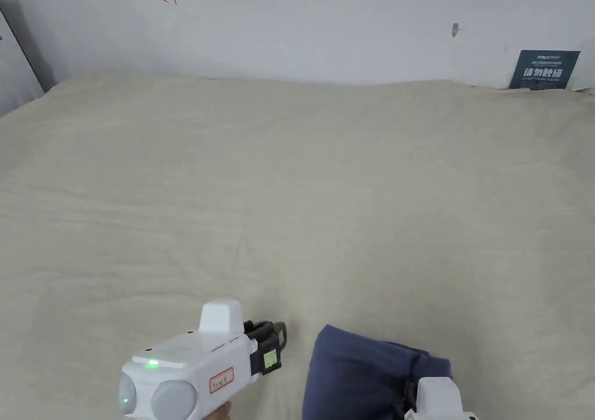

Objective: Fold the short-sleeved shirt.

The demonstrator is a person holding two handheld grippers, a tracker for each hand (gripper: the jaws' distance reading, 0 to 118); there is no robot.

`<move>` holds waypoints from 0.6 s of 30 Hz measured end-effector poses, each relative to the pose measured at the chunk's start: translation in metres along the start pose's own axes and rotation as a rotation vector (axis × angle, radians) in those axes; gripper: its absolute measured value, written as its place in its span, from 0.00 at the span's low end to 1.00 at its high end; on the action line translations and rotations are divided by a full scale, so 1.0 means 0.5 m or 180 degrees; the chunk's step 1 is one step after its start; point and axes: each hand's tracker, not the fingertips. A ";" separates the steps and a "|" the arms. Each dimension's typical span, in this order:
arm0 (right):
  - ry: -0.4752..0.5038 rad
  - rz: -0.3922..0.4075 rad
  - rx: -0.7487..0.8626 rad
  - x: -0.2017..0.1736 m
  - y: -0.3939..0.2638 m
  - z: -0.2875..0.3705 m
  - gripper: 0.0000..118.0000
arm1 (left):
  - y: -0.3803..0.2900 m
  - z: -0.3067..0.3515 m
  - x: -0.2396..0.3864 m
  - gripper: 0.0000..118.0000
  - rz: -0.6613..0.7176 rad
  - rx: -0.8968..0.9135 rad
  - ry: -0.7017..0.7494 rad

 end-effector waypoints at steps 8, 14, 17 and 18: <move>0.0042 -0.0052 0.0007 0.006 0.000 0.004 0.00 | -0.013 -0.119 -0.003 0.84 0.0211 -0.0897 -0.0451; 0.0071 -0.0013 -0.0001 0.009 0.001 0.004 0.00 | -0.008 -0.192 -0.024 0.74 0.0400 -0.1314 -0.0688; 0.0093 -0.0007 -0.0011 0.011 0.003 0.004 0.00 | -0.005 -0.207 -0.039 0.65 0.0410 -0.1345 -0.0831; 0.0098 -0.0010 -0.0013 0.012 0.003 0.004 0.00 | -0.003 -0.209 -0.043 0.59 0.0412 -0.1374 -0.0907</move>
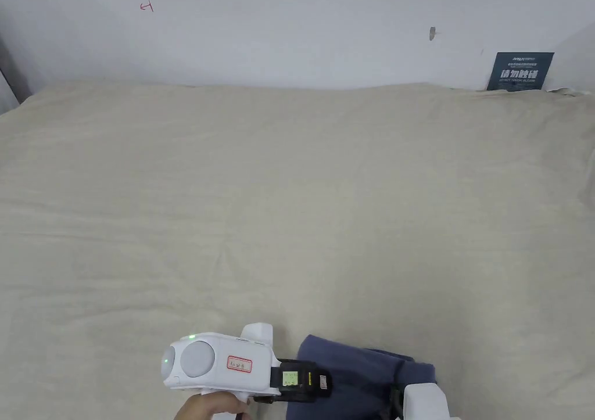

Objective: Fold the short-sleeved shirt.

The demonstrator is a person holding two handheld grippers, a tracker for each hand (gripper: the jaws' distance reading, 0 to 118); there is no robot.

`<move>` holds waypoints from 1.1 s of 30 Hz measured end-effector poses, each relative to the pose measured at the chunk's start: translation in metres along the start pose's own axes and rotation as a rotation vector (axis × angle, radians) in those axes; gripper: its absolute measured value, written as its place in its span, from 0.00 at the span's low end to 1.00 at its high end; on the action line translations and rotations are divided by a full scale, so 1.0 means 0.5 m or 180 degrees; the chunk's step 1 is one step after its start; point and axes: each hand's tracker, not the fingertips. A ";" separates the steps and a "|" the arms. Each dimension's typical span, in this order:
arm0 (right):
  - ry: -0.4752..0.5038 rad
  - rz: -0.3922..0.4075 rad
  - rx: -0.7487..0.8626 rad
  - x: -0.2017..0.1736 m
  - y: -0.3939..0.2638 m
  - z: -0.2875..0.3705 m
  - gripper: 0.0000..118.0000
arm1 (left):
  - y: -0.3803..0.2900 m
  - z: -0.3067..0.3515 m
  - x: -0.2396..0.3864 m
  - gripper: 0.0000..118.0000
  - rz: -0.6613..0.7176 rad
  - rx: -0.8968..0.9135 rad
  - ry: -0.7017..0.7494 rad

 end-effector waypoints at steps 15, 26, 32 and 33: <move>0.0051 -0.0134 0.0269 0.017 0.078 0.069 0.00 | -0.014 0.019 0.047 0.11 -0.0199 0.0110 0.0094; -0.0124 0.0038 0.1041 0.040 0.260 0.188 0.00 | 0.060 0.229 -0.035 0.10 -0.0336 0.0367 0.0556; -0.0154 0.0116 0.1262 0.026 0.321 0.219 0.00 | 0.099 0.387 -0.134 0.10 -0.0256 0.0578 0.1055; -0.0159 0.0120 0.1288 0.023 0.329 0.221 0.00 | 0.105 0.415 -0.155 0.10 -0.0194 0.0634 0.1130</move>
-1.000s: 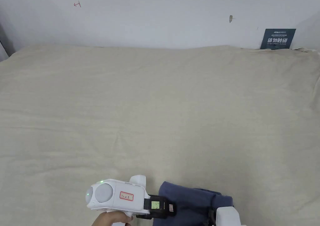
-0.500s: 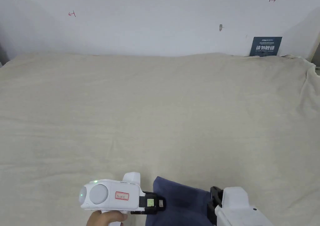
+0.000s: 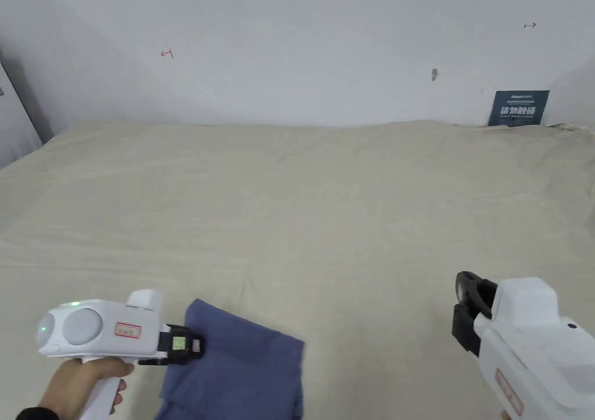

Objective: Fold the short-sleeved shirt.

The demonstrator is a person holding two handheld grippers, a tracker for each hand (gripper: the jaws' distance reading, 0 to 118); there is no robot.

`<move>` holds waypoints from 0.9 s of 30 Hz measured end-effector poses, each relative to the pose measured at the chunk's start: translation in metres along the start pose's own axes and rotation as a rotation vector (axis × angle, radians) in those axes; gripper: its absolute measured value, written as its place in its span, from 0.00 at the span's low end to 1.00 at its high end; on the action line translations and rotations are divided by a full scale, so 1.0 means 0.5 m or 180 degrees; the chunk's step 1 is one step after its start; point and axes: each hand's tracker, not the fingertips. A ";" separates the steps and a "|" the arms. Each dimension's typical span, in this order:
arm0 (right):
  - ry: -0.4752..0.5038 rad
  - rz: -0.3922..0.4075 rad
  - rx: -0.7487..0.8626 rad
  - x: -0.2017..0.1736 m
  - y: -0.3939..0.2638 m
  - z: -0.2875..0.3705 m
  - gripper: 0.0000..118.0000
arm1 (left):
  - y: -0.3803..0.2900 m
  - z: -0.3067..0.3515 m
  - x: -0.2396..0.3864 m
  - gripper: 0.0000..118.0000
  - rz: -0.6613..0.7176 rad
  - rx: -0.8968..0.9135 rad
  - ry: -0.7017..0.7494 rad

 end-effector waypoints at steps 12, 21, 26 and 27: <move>-0.0042 0.0103 0.0094 -0.047 0.040 -0.047 0.00 | 0.080 0.121 -0.267 0.10 0.0185 0.0019 0.0780; -0.0064 0.0092 -0.0053 -0.049 0.017 -0.101 0.00 | 0.075 0.058 -0.370 0.11 0.0502 -0.0089 0.1121; -0.0059 0.0102 -0.0108 -0.049 0.013 -0.108 0.00 | 0.061 0.006 -0.378 0.13 0.0607 -0.0259 0.1458; -0.0056 0.0099 -0.0105 -0.051 0.016 -0.105 0.00 | 0.060 0.003 -0.377 0.18 0.0648 -0.0240 0.1491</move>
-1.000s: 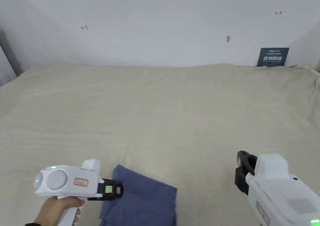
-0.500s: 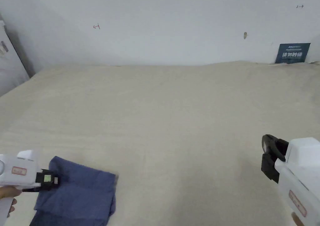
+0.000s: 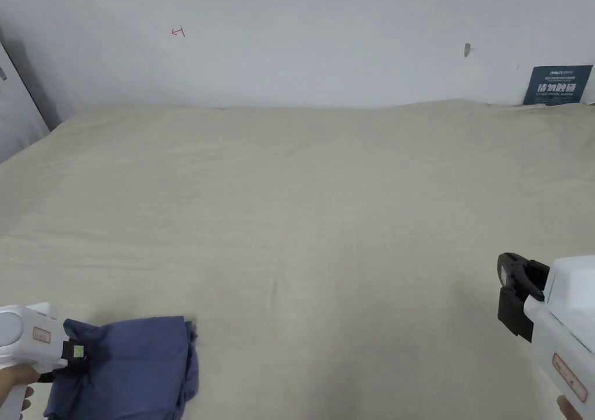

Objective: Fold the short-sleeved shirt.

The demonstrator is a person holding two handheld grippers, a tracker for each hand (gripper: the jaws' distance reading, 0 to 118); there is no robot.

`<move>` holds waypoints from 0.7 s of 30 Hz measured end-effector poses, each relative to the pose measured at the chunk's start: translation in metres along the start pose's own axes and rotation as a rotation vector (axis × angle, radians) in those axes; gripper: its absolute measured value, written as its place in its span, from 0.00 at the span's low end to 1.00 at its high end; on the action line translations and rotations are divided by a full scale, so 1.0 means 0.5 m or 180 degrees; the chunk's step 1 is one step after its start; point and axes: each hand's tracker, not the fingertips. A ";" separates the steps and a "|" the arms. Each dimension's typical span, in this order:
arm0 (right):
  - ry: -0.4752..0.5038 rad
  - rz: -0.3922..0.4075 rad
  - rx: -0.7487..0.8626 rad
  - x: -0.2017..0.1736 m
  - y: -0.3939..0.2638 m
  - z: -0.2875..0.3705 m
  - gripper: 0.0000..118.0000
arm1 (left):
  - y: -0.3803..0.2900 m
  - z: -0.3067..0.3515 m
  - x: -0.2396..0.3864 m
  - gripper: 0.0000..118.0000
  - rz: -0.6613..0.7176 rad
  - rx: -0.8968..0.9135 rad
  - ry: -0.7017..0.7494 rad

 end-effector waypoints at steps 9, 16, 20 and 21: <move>0.0003 -0.0007 0.0084 0.022 0.029 0.054 0.00 | -0.016 0.118 0.037 0.88 0.0085 0.0743 0.0254; -0.0047 0.0011 0.0271 0.047 0.064 0.111 0.00 | -0.083 0.346 0.159 0.88 -0.0100 0.1993 0.0101; -0.0093 0.0039 0.0388 0.060 0.089 0.145 0.00 | -0.108 0.446 0.234 0.88 -0.0232 0.2533 0.0064; -0.0100 0.0034 0.0404 0.063 0.095 0.152 0.00 | -0.116 0.467 0.254 0.88 -0.0276 0.2635 0.0059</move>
